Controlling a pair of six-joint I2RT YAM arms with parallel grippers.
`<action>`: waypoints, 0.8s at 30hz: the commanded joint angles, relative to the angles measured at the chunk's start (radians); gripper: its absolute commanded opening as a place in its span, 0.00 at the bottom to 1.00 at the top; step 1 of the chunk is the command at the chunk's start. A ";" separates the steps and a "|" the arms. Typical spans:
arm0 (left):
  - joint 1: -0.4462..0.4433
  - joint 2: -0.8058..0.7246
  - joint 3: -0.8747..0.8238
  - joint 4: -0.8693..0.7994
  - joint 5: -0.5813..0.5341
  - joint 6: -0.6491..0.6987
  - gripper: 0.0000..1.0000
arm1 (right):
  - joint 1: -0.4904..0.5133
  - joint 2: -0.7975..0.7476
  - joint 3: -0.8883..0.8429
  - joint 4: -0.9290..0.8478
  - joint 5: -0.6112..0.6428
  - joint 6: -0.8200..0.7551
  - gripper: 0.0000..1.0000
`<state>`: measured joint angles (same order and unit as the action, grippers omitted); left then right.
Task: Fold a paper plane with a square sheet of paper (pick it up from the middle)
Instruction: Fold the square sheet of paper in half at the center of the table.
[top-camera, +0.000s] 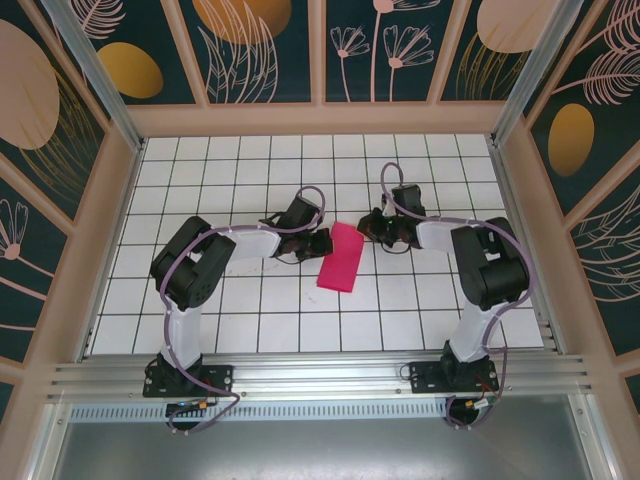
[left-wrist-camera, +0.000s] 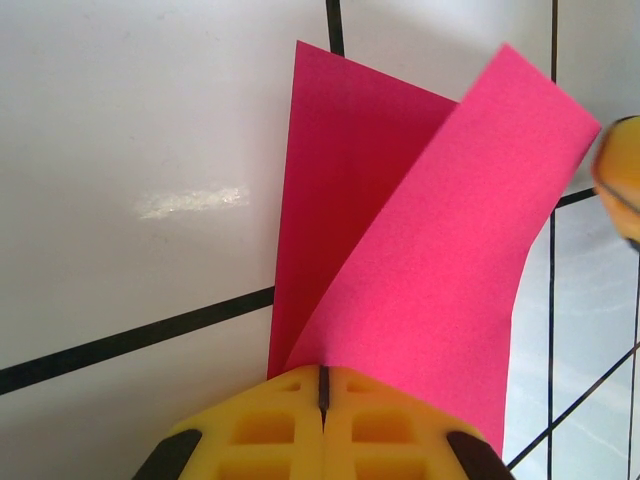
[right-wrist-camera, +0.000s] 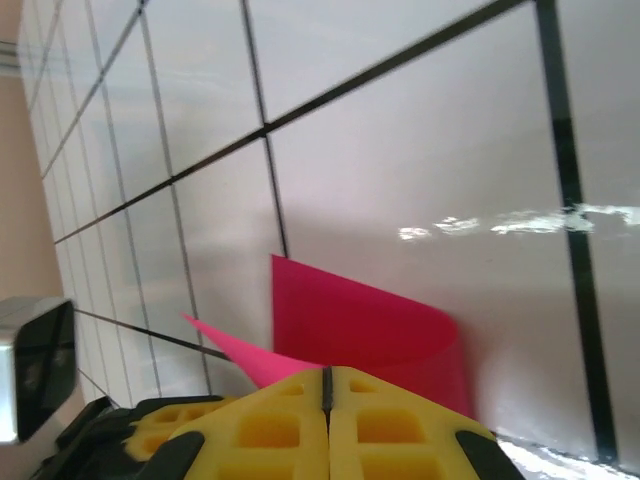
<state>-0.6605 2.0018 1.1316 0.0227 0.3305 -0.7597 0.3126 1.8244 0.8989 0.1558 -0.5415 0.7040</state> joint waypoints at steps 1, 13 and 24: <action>-0.004 0.028 -0.010 -0.106 -0.041 0.021 0.00 | -0.007 0.065 0.014 -0.066 0.024 -0.013 0.08; -0.004 0.021 -0.027 -0.101 -0.048 0.020 0.00 | -0.022 -0.001 0.067 -0.074 -0.038 0.002 0.09; -0.003 0.020 -0.024 -0.099 -0.044 0.023 0.00 | -0.032 0.063 0.099 -0.083 -0.026 0.033 0.09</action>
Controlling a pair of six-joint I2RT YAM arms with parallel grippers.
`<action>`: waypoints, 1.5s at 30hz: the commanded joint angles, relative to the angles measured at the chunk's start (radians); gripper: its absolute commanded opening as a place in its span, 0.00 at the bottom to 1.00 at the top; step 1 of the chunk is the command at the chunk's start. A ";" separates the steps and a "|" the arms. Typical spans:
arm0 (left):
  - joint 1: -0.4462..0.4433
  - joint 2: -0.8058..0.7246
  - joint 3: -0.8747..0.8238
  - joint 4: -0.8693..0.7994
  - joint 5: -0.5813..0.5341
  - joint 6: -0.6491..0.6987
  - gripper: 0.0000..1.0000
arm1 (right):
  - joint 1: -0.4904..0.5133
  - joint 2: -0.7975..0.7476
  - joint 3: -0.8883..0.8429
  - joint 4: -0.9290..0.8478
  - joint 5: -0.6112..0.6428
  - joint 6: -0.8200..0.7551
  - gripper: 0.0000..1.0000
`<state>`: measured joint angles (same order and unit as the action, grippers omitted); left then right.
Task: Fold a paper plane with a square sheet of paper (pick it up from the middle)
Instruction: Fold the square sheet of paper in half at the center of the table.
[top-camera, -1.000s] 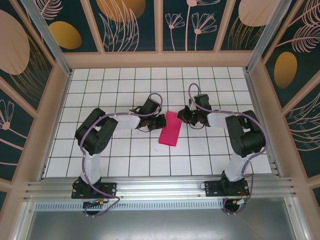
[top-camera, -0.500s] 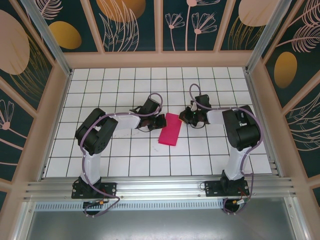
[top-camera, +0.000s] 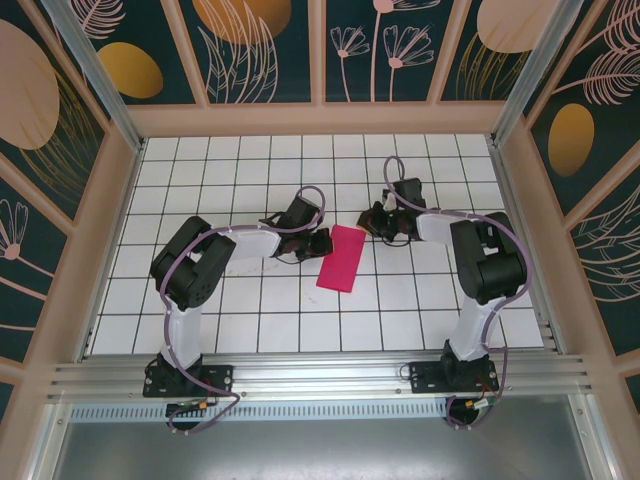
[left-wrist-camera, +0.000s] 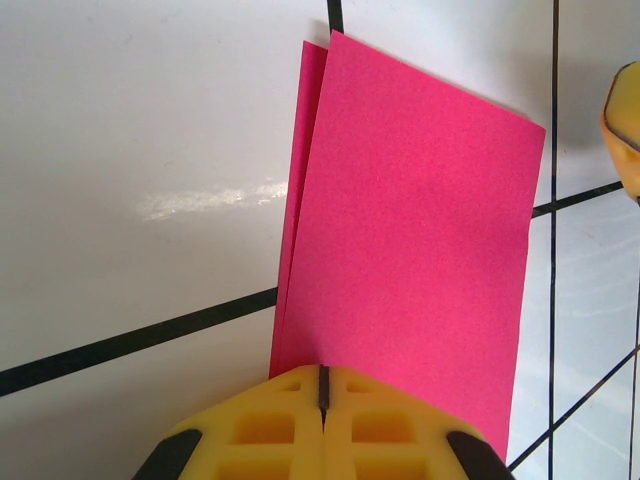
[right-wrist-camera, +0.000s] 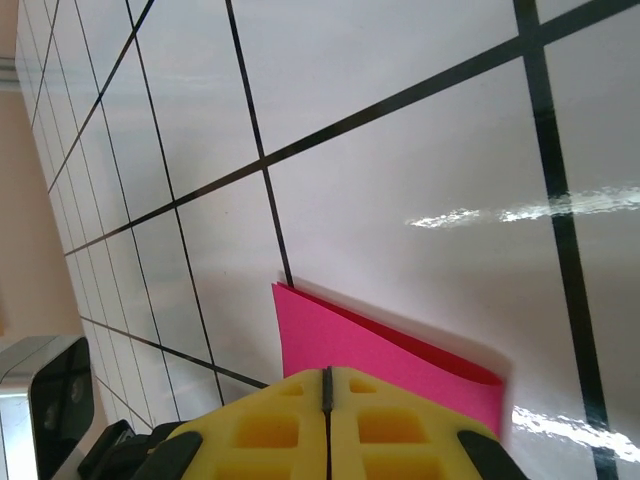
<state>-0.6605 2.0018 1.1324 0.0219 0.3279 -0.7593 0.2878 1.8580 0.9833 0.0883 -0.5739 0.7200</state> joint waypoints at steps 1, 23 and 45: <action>-0.004 0.020 -0.023 -0.101 -0.041 0.025 0.00 | -0.006 0.042 0.017 -0.029 0.021 0.013 0.09; -0.003 0.022 -0.028 -0.092 -0.032 0.020 0.00 | -0.021 0.028 0.004 0.016 -0.007 0.045 0.08; -0.004 0.012 -0.028 -0.096 -0.035 0.023 0.00 | -0.008 -0.054 -0.031 0.033 -0.037 0.045 0.06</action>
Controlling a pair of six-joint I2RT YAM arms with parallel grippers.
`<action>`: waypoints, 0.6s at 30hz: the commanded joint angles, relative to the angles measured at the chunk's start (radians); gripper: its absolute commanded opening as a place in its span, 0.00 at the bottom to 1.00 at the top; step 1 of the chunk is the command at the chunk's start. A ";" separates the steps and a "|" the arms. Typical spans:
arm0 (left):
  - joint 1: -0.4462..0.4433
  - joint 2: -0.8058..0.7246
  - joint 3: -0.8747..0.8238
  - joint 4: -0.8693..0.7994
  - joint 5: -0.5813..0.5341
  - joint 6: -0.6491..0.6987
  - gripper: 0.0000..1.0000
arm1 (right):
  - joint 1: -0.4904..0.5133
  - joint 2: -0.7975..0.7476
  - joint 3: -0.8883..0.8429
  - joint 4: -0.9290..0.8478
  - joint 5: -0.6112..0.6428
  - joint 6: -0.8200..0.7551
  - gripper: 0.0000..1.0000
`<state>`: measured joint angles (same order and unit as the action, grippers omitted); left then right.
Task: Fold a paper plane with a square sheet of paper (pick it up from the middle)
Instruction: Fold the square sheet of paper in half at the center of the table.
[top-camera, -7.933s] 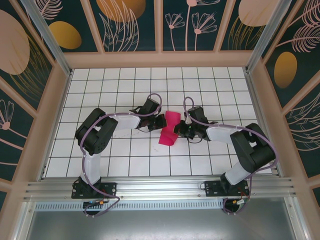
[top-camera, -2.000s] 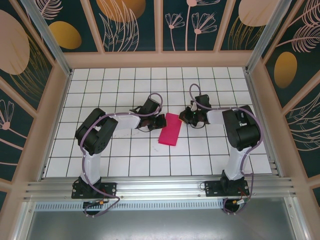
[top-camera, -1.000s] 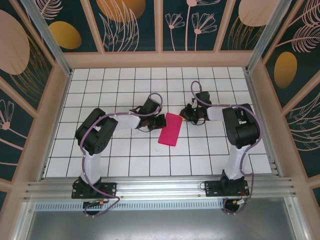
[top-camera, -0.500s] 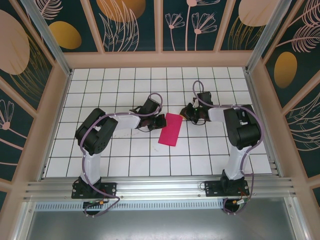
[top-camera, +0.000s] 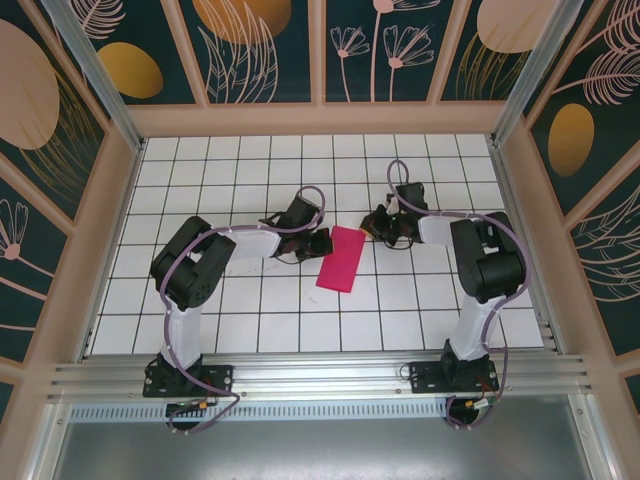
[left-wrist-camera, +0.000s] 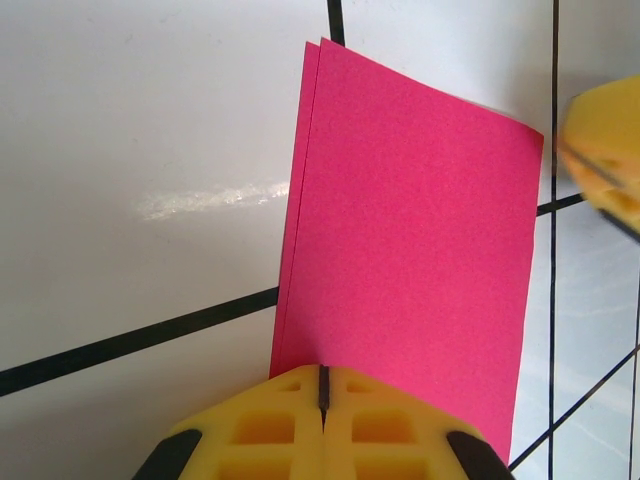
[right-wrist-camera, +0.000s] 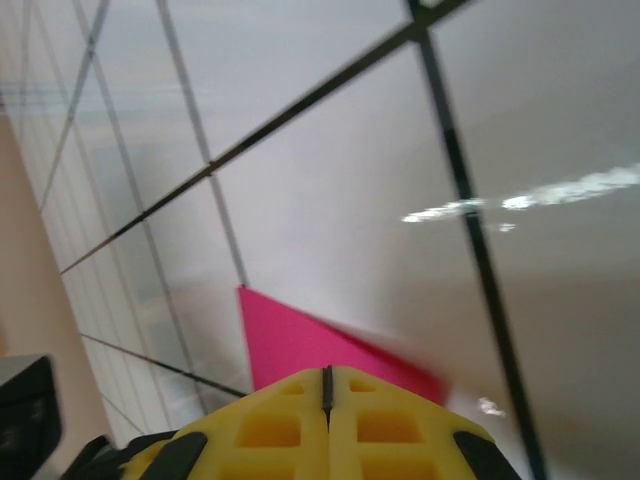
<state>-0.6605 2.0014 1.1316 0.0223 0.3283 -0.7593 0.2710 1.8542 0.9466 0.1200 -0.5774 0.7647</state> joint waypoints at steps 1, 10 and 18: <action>-0.004 0.013 -0.027 -0.096 -0.034 0.021 0.00 | 0.012 -0.049 -0.002 0.003 -0.039 0.001 0.06; -0.004 0.019 -0.024 -0.094 -0.029 0.021 0.00 | 0.036 -0.003 -0.128 0.051 0.010 0.026 0.06; -0.004 0.019 -0.020 -0.104 -0.032 0.029 0.00 | 0.051 -0.085 -0.099 -0.013 0.016 -0.021 0.07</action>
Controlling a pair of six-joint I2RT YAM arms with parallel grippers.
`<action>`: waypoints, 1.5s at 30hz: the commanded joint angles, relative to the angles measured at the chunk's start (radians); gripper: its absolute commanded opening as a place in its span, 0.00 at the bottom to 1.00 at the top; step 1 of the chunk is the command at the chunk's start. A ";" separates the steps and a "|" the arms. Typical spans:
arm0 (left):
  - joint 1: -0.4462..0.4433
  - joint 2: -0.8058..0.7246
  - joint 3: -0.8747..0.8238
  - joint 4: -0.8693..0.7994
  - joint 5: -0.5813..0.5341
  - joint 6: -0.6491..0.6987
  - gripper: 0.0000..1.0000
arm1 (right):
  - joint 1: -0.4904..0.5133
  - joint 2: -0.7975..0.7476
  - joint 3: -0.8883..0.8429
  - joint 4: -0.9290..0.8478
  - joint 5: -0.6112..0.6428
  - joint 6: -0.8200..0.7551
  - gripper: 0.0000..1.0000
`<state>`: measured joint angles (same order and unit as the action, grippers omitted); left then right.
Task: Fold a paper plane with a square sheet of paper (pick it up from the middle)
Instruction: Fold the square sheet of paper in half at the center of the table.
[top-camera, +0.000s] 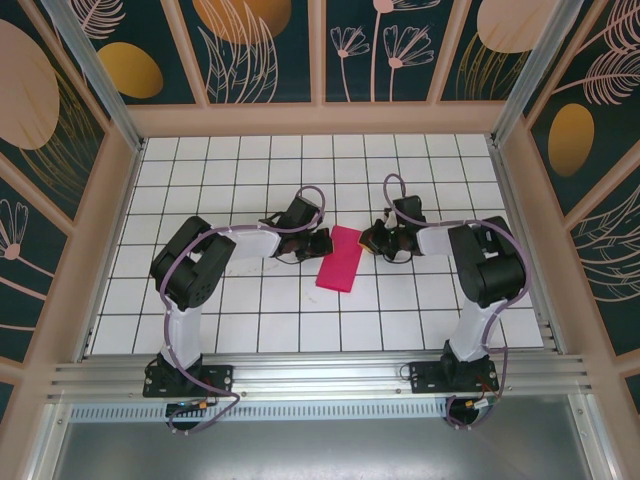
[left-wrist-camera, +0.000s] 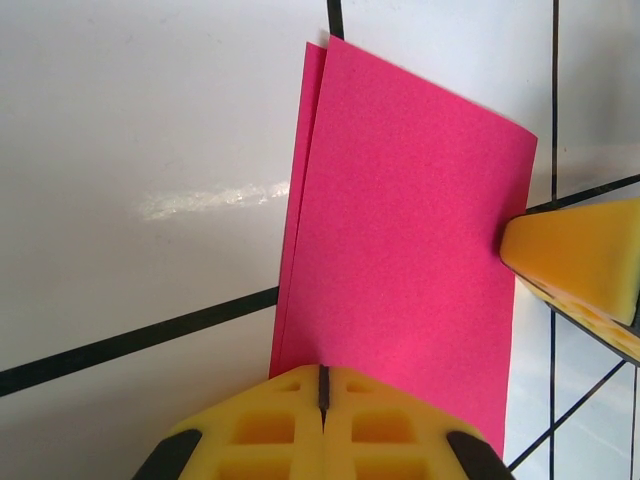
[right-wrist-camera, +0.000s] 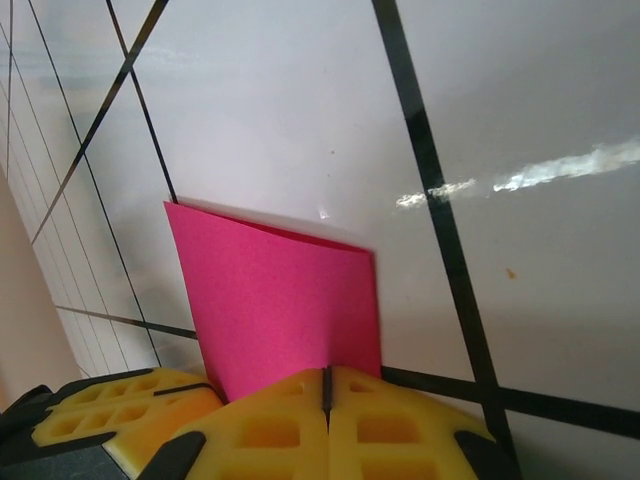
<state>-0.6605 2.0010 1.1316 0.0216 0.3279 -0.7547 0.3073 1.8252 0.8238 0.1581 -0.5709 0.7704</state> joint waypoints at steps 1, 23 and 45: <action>-0.003 0.019 -0.018 -0.104 -0.031 0.026 0.00 | 0.022 -0.082 0.032 -0.075 0.015 -0.040 0.08; -0.002 0.015 -0.029 -0.098 -0.035 0.018 0.00 | 0.139 -0.308 -0.219 -0.032 0.067 0.055 0.09; -0.004 0.018 -0.013 -0.101 -0.030 0.019 0.00 | 0.234 -0.365 -0.327 0.073 0.094 0.136 0.10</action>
<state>-0.6605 2.0010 1.1316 0.0216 0.3279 -0.7521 0.5316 1.5425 0.4992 0.2478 -0.5091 0.9005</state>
